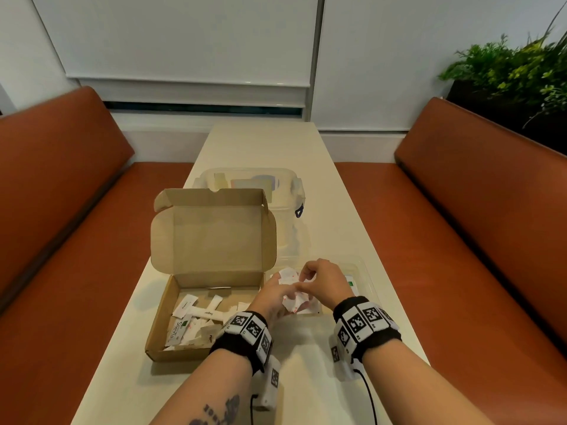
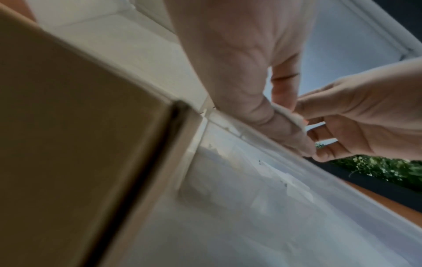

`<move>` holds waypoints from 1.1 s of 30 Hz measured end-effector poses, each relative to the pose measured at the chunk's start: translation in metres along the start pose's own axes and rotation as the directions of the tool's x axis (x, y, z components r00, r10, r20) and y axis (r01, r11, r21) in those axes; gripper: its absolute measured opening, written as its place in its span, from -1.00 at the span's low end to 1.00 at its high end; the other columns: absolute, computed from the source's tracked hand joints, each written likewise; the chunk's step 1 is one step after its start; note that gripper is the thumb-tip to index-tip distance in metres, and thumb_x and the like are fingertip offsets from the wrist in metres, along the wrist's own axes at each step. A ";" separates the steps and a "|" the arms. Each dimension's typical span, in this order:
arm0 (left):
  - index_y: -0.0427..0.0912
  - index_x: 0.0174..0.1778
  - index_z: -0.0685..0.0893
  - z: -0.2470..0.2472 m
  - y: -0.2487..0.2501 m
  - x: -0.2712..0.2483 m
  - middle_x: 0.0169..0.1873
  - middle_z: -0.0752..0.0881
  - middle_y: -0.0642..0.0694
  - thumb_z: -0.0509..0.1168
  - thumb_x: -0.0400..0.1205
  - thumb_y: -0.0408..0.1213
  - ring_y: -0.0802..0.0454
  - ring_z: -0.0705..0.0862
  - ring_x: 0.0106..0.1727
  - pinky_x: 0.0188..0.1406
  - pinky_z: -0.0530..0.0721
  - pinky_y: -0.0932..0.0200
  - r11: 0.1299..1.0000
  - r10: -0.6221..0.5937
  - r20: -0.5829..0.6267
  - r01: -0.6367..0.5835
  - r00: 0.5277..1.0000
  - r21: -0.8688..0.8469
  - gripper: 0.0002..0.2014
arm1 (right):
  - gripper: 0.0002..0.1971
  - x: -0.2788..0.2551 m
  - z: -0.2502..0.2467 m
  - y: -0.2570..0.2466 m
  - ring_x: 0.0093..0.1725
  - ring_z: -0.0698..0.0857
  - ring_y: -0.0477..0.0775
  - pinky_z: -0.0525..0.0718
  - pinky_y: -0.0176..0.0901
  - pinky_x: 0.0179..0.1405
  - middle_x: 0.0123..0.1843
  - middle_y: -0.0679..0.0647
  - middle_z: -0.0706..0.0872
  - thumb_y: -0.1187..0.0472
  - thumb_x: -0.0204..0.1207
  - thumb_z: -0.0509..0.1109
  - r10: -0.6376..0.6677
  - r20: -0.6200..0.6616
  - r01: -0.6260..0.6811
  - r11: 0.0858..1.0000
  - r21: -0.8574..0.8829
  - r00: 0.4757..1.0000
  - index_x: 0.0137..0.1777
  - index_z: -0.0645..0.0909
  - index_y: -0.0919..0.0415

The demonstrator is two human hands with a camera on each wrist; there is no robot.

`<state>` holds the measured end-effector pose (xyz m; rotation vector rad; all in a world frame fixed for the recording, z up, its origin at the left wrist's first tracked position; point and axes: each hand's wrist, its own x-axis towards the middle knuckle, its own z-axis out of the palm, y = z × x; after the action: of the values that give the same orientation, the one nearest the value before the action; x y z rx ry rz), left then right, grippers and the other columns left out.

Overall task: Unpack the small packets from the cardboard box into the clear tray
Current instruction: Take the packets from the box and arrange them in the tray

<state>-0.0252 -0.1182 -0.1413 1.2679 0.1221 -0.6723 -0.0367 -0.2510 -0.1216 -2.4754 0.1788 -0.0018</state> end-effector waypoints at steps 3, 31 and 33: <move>-0.25 0.35 0.44 -0.003 0.003 0.001 0.20 0.60 -0.43 0.00 0.52 -0.78 -0.30 0.73 -0.01 -0.10 0.80 -0.10 0.990 0.017 -0.003 -0.018 1.000 -0.143 -0.46 | -0.89 -0.003 -0.003 -0.002 -0.43 0.59 -0.19 0.51 -0.44 -0.39 -0.36 -0.07 0.65 0.16 0.37 0.55 0.002 -0.033 0.005 0.979 0.203 0.999 -0.24 0.70 0.17; -0.15 0.14 0.56 -0.008 0.001 0.005 -0.01 0.72 -0.35 0.14 0.66 -0.63 -0.23 0.79 -0.13 -0.25 0.82 0.02 0.971 0.078 0.005 -0.075 0.997 -0.229 -0.69 | -0.91 -0.005 -0.017 0.003 -0.37 0.69 -0.06 0.69 -0.42 -0.32 -0.34 0.12 0.72 0.37 0.43 0.50 0.086 0.064 -0.106 0.886 0.452 0.994 -0.16 0.70 0.43; -0.15 0.14 0.53 -0.007 0.000 0.006 -0.04 0.70 -0.35 0.11 0.67 -0.64 -0.22 0.79 -0.19 -0.31 0.82 0.03 0.968 0.075 -0.014 -0.076 0.997 -0.241 -0.69 | -0.90 -0.005 -0.021 0.005 -0.37 0.69 -0.02 0.71 -0.40 -0.31 -0.33 0.13 0.72 0.33 0.51 0.44 0.105 0.054 -0.118 0.865 0.489 0.993 -0.13 0.71 0.40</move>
<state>-0.0179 -0.1141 -0.1461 1.0349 0.1539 -0.5707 -0.0435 -0.2669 -0.1082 -1.9500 0.2738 0.0300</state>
